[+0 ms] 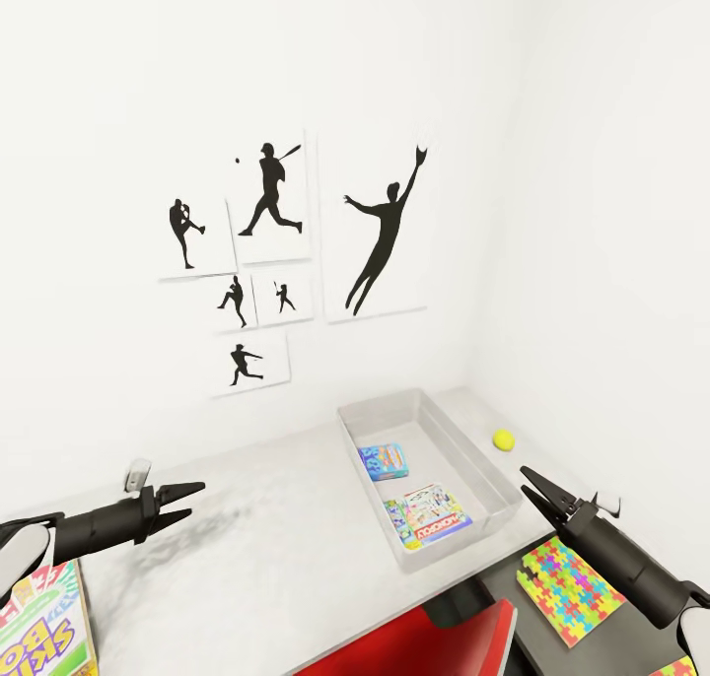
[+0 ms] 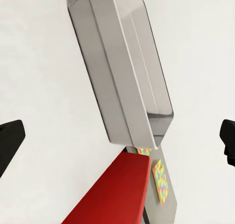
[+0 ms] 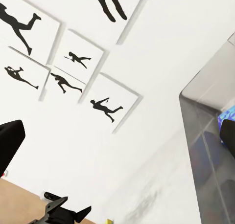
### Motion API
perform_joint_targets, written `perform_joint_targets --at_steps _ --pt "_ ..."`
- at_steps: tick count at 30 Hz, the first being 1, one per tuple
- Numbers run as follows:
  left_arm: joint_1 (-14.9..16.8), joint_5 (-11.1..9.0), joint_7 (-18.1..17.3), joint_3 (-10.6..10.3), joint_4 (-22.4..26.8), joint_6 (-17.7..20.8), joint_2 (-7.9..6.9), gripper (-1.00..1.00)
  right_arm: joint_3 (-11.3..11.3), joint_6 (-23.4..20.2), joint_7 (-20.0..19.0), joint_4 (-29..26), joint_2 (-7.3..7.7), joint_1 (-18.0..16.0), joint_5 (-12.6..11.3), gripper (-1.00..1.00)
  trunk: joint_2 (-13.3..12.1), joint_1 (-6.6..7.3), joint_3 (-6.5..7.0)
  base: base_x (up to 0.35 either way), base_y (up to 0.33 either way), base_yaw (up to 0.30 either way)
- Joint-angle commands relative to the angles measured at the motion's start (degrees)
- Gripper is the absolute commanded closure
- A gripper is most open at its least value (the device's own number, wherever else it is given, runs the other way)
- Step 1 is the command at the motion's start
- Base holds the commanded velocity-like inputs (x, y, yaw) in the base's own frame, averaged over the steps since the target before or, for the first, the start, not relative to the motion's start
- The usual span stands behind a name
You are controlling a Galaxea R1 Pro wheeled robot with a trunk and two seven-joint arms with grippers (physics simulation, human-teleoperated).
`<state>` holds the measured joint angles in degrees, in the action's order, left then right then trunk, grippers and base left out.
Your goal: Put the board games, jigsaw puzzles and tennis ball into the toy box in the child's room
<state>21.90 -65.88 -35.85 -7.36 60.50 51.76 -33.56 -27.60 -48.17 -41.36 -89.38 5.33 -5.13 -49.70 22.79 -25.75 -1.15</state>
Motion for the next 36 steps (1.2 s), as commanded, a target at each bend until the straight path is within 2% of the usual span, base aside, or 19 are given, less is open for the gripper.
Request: perform_joint_targets --at_steps 1,15,29,36 --pt "0.07 -0.14 -0.13 -0.1 -0.03 0.19 -0.04 -1.0 -0.05 -0.32 -0.12 0.0 0.0 -0.06 -0.05 -1.0 0.12 -0.04 -0.12 0.0 0.0 0.0" --pt "0.07 -0.13 -0.18 -0.17 -0.03 0.19 -0.01 -1.0 -0.07 -0.27 -0.12 0.0 -0.1 -0.06 -0.05 -1.0 0.12 -0.04 0.04 -0.025 0.001 0.032" --pt "0.07 -0.13 -0.26 -0.11 -0.04 0.19 -0.22 -1.0 -0.08 -0.26 -0.12 0.0 -0.06 -0.06 -0.05 -1.0 0.12 -0.04 0.82 -0.161 0.082 0.218" --pt "0.07 -0.14 -0.35 -0.05 0.05 0.22 -0.34 -1.0 -0.09 -0.27 -0.12 0.0 -0.06 -0.06 -0.05 -1.0 0.12 -0.04 1.14 -0.053 0.107 0.258"
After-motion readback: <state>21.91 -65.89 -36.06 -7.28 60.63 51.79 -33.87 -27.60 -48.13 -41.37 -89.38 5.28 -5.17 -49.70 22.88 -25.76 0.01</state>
